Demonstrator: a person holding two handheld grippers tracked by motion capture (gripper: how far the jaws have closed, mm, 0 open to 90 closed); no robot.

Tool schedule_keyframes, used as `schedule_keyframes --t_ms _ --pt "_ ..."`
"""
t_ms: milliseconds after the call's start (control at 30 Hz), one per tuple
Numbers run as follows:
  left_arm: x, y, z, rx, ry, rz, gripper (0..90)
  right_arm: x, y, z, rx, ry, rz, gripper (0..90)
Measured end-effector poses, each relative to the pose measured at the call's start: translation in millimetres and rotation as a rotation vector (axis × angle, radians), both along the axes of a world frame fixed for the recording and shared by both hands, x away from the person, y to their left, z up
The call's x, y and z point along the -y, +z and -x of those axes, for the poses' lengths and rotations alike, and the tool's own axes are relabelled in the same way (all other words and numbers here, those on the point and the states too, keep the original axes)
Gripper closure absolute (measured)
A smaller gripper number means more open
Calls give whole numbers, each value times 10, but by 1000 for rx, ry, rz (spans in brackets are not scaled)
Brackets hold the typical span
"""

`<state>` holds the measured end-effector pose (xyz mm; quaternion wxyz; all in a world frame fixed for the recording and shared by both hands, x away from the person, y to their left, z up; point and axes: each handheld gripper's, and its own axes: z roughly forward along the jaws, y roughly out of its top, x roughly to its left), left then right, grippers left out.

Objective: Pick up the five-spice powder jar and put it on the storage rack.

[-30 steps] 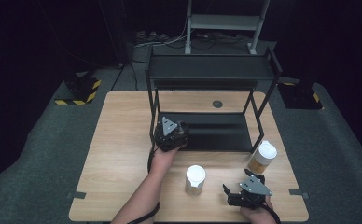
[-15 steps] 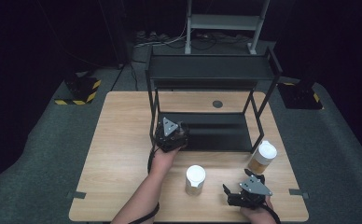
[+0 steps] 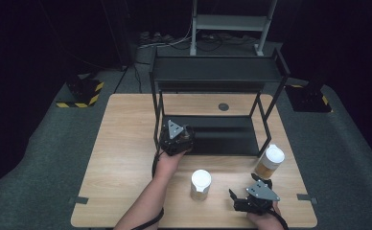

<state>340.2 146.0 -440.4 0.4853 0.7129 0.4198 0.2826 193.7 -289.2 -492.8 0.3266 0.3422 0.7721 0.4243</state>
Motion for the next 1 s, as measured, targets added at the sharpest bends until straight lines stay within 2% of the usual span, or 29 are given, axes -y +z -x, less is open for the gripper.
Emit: schedule_keyframes --t_ms 233,467,600,1000 --pt "-4 -7 2 1 0 2 338 2 -1 -1 1 1 0 1" --pt "9 -17 13 -1 24 12 232 1 0 -2 0 1 0 1" --pt "14 -13 23 3 22 6 205 0 1 -1 -1 1 1 1" --pt "-22 30 98 4 13 8 200 1 2 -2 -1 2 1 1"
